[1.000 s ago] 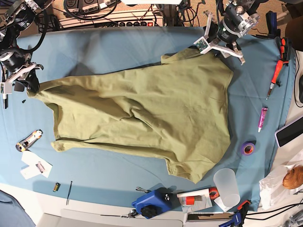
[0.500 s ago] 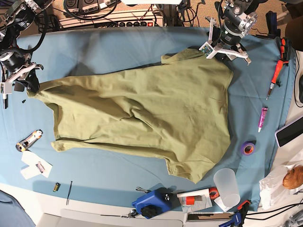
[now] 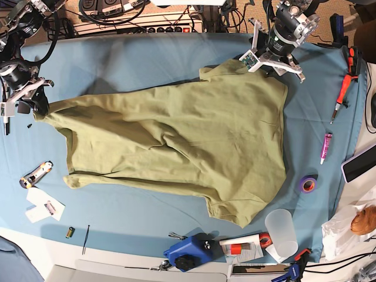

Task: Layout the t-shirt on the table in an organized manner, then fold the t-shirt properly
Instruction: 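Hold the shirt edge with both grippers, keeping it taut, then drag the held edge with the left gripper toward the right gripper, then move the left gripper over the shirt body toward the sleeve, then lower the left gripper and pinch the shirt fabric near the sleeve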

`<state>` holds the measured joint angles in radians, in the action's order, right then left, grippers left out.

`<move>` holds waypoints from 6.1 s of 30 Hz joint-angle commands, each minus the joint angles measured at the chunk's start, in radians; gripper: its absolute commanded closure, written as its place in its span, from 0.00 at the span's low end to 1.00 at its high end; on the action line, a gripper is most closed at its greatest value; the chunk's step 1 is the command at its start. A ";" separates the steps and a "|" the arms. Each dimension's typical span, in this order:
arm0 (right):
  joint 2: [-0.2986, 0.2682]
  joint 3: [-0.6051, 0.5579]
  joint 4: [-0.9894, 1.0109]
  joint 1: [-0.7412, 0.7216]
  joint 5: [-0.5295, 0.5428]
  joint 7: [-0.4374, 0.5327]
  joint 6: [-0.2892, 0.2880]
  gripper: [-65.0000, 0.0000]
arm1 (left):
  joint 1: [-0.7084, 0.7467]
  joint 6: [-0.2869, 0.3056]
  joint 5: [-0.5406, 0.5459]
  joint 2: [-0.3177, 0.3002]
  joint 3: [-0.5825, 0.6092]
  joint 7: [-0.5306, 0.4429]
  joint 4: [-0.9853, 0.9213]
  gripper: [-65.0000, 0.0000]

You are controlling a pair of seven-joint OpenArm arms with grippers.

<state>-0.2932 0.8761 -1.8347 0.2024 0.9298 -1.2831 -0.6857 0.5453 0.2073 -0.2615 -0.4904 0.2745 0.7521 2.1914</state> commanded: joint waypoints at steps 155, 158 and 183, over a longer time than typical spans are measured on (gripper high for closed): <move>0.016 -0.294 0.169 -0.095 -0.448 0.243 0.102 1.00 | -0.336 -0.085 0.004 -0.075 0.227 0.053 -0.074 1.00; 0.016 -0.294 0.169 -0.095 -0.448 0.243 0.102 1.00 | -0.366 -0.140 0.005 -0.074 0.227 0.050 -0.093 1.00; 0.016 -0.293 0.169 -0.094 -0.453 0.242 0.102 1.00 | -0.795 -0.099 0.188 0.109 0.227 -0.028 -0.510 1.00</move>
<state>-0.2604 0.5766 -1.6501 0.1188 0.4686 -1.0615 -0.5800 -0.2291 0.1188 -0.0647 -0.3771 0.5083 0.7372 1.6661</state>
